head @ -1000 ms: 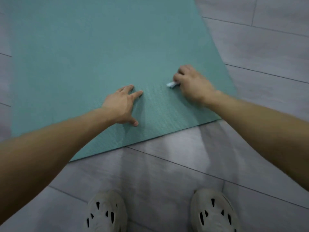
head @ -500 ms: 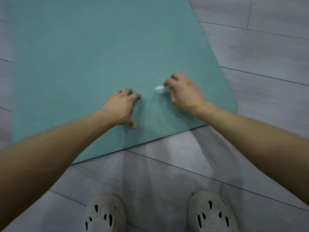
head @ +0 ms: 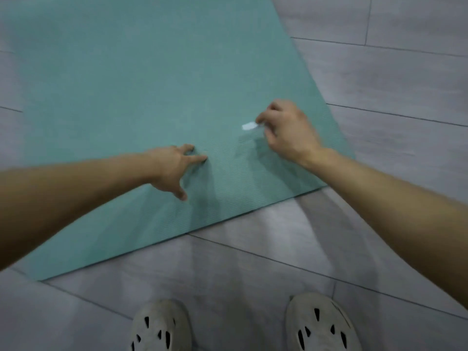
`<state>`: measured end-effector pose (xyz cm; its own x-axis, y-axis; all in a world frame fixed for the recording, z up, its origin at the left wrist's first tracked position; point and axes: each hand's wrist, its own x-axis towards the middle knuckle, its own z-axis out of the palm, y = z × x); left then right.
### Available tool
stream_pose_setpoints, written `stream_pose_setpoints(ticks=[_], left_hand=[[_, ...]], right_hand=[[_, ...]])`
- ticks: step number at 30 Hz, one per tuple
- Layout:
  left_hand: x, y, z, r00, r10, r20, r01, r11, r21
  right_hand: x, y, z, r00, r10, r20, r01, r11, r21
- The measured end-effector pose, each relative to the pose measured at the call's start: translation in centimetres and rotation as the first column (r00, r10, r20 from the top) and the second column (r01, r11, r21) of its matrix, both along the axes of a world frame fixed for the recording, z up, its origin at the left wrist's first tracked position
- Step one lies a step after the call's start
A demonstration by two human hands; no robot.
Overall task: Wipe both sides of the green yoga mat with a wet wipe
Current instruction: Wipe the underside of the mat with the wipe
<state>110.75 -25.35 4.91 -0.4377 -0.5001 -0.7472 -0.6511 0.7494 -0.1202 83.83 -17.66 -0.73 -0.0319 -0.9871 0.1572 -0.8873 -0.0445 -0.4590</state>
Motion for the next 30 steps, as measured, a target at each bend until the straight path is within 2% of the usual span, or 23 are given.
stream_pose_setpoints(ticks=[2, 5, 7, 10, 11, 12, 15, 17, 21, 24, 26, 28, 30], left_hand=[[-1.1, -1.2, 1.5, 0.997, -0.069, 0.026, 0.069, 0.998, 0.011], [-3.9, -1.7, 2.3, 0.995, -0.093, -0.031, 0.091, 0.993, -0.071], [-6.0, -1.1, 1.3, 0.995, -0.065, -0.082, 0.058, 0.995, -0.084], [-8.9, 0.4, -1.5, 0.990, -0.012, -0.137, -0.001, 0.996, -0.092], [-9.5, 0.9, -2.4, 0.987, 0.016, -0.160, -0.034, 0.993, -0.113], [-10.0, 1.2, -3.0, 0.980, 0.055, -0.190, -0.081, 0.988, -0.132], [-10.0, 1.4, -3.7, 0.960, 0.122, -0.250, -0.164, 0.974, -0.154], [-9.7, 1.2, -3.5, 0.961, 0.113, -0.254, -0.156, 0.975, -0.159], [-9.7, 1.7, -3.5, 0.950, 0.145, -0.278, -0.193, 0.969, -0.155], [-9.3, 2.4, -4.3, 0.941, 0.167, -0.294, -0.220, 0.963, -0.157], [-9.2, 2.7, -4.9, 0.943, 0.164, -0.288, -0.212, 0.967, -0.143], [-9.2, 2.7, -5.0, 0.948, 0.161, -0.275, -0.203, 0.970, -0.134], [-9.3, 2.8, -4.8, 0.949, 0.173, -0.265, -0.208, 0.971, -0.114]], right_hand=[[-2.4, -1.8, -0.8, 0.993, -0.111, -0.050, 0.116, 0.987, 0.111], [-0.5, 2.2, -2.9, 0.996, -0.084, -0.024, 0.087, 0.970, 0.227], [2.5, 6.8, -3.5, 0.996, 0.078, 0.052, -0.088, 0.971, 0.222], [3.5, 10.2, -2.2, 0.931, 0.335, 0.144, -0.359, 0.908, 0.213], [2.3, 9.9, -1.9, 0.933, 0.333, 0.136, -0.355, 0.914, 0.195], [0.8, 9.0, -1.8, 0.957, 0.267, 0.111, -0.282, 0.948, 0.150], [-4.9, 4.4, -1.4, 0.997, -0.080, 0.016, 0.080, 0.997, 0.015], [-6.8, 1.8, -1.9, 0.986, -0.159, -0.042, 0.161, 0.985, 0.055], [-3.0, 3.8, -3.4, 0.988, -0.153, -0.021, 0.154, 0.969, 0.191], [1.6, 9.6, -2.9, 0.995, 0.058, 0.085, -0.075, 0.973, 0.217], [2.0, 10.5, -1.7, 0.969, 0.203, 0.141, -0.235, 0.936, 0.262], [0.3, 7.2, -1.0, 0.982, 0.161, 0.095, -0.179, 0.957, 0.227], [-2.5, 2.4, -0.9, 0.999, -0.039, 0.016, 0.037, 0.989, 0.145]])
